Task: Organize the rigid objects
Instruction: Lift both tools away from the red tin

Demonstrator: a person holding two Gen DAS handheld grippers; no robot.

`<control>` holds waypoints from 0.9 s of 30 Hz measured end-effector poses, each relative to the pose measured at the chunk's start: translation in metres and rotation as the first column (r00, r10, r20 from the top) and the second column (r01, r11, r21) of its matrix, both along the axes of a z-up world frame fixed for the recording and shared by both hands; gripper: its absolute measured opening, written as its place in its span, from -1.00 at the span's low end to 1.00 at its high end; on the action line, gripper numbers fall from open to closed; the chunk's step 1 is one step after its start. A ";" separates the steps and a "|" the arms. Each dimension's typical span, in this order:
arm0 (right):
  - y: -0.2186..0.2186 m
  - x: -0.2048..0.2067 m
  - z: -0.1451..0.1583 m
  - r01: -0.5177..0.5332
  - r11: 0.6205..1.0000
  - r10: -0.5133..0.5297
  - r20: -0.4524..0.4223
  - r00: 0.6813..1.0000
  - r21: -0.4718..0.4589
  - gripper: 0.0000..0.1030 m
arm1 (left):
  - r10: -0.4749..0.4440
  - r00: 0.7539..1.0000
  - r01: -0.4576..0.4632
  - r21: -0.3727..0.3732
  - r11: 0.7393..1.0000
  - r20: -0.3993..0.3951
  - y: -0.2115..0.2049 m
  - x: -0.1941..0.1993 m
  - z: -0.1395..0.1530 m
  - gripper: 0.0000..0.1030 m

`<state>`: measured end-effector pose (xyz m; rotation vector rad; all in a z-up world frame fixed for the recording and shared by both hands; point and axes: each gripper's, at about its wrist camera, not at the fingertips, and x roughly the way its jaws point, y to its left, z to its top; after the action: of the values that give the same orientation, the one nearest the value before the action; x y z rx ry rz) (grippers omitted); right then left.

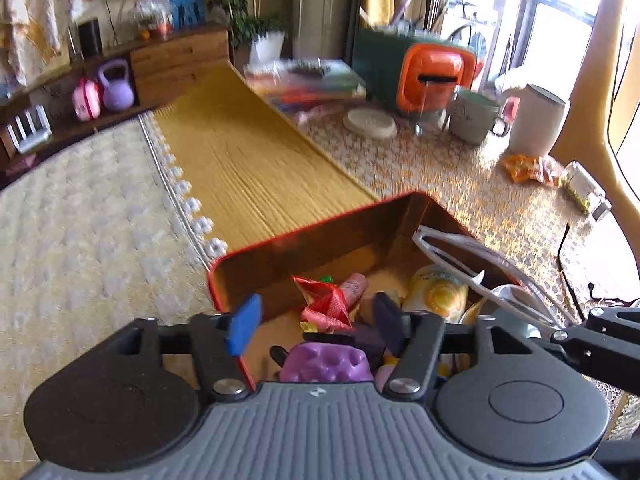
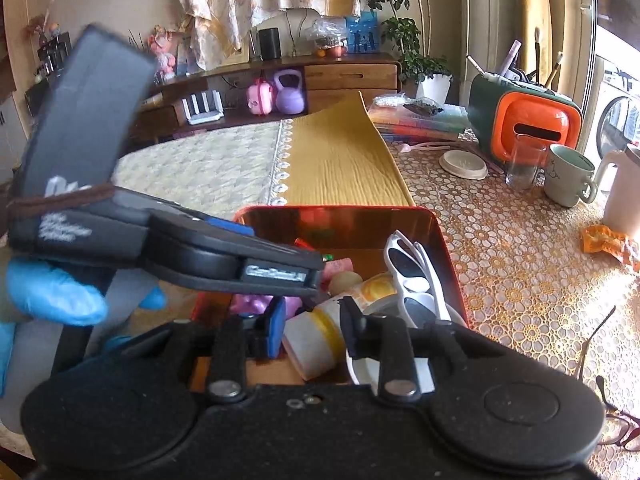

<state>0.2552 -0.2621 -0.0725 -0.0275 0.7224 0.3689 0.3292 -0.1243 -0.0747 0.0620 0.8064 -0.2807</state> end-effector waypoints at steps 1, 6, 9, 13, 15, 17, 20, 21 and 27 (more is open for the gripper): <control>-0.002 -0.001 0.002 0.003 1.000 -0.003 -0.004 1.000 0.009 -0.40 | -0.007 1.000 0.007 -0.002 1.000 0.007 0.001 -0.003 0.003 0.24; -0.013 -0.007 0.008 0.027 0.999 -0.026 -0.009 1.000 0.042 -0.33 | -0.011 0.999 0.012 -0.005 1.000 0.037 0.009 -0.020 0.017 0.24; -0.017 -0.014 0.013 0.026 0.998 -0.026 -0.002 1.000 0.053 -0.28 | -0.004 0.999 0.005 -0.017 1.000 0.053 0.016 -0.032 0.024 0.24; -0.018 -0.025 0.021 0.017 0.998 -0.018 0.013 1.000 0.059 -0.13 | 0.008 0.996 -0.006 -0.022 1.000 0.084 0.024 -0.049 0.034 0.24; -0.018 -0.030 0.025 0.015 0.998 -0.017 0.021 1.000 0.063 -0.04 | 0.017 0.994 -0.016 -0.012 1.000 0.112 0.027 -0.061 0.039 0.24; -0.019 -0.036 0.029 0.015 0.997 -0.017 0.029 0.999 0.069 0.00 | 0.021 0.991 -0.020 -0.010 1.000 0.135 0.030 -0.072 0.044 0.24; -0.021 -0.045 0.034 0.012 0.997 -0.015 0.039 0.999 0.078 0.07 | 0.021 0.988 -0.017 -0.023 1.000 0.154 0.033 -0.088 0.051 0.24; -0.022 -0.048 0.036 0.013 0.997 -0.016 0.045 0.999 0.080 0.11 | 0.020 0.987 -0.016 -0.024 1.000 0.162 0.034 -0.094 0.053 0.24; -0.028 -0.064 0.046 0.022 0.996 -0.030 0.087 0.996 0.091 0.23 | 0.028 0.981 -0.020 -0.041 0.999 0.193 0.037 -0.122 0.062 0.41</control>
<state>0.1917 -0.2904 -0.0270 0.0506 0.6176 0.3731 0.2068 -0.0872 -0.0124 0.0427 0.6075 -0.2630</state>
